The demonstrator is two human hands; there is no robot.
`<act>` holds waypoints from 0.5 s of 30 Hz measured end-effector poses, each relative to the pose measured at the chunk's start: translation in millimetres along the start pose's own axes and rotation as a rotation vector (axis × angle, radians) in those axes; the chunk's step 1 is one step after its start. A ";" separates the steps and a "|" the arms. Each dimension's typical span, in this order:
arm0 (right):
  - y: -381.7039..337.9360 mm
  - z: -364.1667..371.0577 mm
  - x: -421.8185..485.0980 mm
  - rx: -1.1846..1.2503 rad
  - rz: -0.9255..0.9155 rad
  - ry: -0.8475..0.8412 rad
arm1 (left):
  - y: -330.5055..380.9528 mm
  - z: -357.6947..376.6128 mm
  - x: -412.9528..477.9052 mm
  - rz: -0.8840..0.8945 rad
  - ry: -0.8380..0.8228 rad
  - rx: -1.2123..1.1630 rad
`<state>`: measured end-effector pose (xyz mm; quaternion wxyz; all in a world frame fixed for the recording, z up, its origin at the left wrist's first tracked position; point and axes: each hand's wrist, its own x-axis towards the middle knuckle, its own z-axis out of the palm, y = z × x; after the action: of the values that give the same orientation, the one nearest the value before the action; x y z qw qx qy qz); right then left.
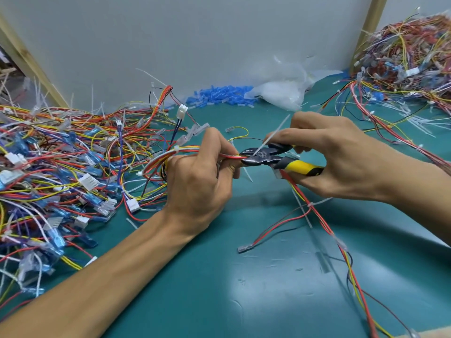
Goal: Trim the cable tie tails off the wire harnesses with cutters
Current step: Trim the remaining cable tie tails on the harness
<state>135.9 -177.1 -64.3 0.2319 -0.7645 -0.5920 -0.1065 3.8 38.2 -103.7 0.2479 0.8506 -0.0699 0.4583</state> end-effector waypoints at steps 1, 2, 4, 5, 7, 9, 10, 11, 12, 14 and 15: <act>0.0 1.0 0.0 0.005 0.000 0.002 | 0.4 -0.2 0.0 0.003 0.001 0.008; 0.2 1.8 -0.4 0.009 0.000 0.005 | 0.8 -0.6 0.0 0.006 0.003 0.018; 0.0 3.1 -1.1 0.020 -0.005 0.013 | 1.5 -1.6 0.0 0.010 0.008 0.037; -0.3 3.3 -1.0 0.026 -0.010 0.018 | 1.9 -2.1 0.1 0.010 0.012 0.046; -0.8 3.4 -0.3 0.030 -0.028 0.033 | 2.6 -2.6 0.4 0.001 0.020 0.050; 0.2 3.2 0.0 0.023 -0.040 0.058 | 3.2 -2.2 0.6 -0.001 0.023 0.038; 0.9 3.1 0.1 0.026 -0.039 0.069 | 3.4 -2.0 0.4 0.003 0.023 0.035; 1.6 3.2 0.0 0.035 -0.040 0.077 | 3.4 -1.8 -0.2 0.011 0.024 0.034; 2.1 3.8 -0.3 0.050 -0.047 0.083 | 3.3 -1.6 -0.8 0.018 0.025 0.035; 2.3 6.2 -0.2 0.085 -0.065 0.102 | 3.4 -1.3 -1.1 0.013 0.027 0.032; 1.9 7.6 -0.1 0.103 -0.066 0.110 | 3.6 -1.2 -1.0 0.006 0.029 0.024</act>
<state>136.9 -173.9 -71.4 0.2994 -0.7247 -0.6078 -0.1254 1.1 35.6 -102.7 0.2371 0.8467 -0.0633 0.4720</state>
